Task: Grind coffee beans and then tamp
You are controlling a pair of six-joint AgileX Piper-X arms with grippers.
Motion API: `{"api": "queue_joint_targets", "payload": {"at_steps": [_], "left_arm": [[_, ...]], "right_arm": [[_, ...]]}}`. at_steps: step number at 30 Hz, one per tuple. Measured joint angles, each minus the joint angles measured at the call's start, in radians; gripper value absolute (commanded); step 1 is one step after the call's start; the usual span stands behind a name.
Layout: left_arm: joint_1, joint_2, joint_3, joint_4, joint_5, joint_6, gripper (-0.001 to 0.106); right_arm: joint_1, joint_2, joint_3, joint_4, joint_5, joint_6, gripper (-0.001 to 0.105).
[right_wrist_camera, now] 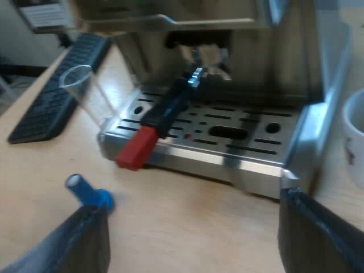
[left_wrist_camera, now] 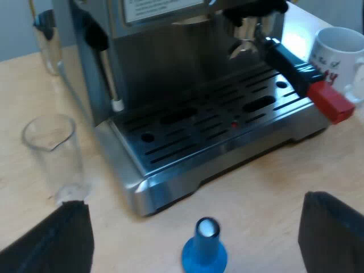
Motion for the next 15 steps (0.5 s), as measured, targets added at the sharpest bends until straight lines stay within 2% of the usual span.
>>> {"api": "queue_joint_targets", "payload": {"at_steps": [5,8,15], "left_arm": [[-0.033,0.031,0.0,-0.036,0.019,0.0,0.086],[-0.093,0.095,0.0,-0.092,0.03,0.003,0.086],[-0.135,0.17,0.006,-0.161,0.071,0.014,0.086]], "right_arm": [[0.038,0.045,-0.027,0.0,-0.057,-0.003,0.063],[0.11,0.08,-0.039,-0.001,-0.06,-0.003,0.063],[0.236,0.138,-0.038,-0.029,-0.06,-0.003,0.063]]}}
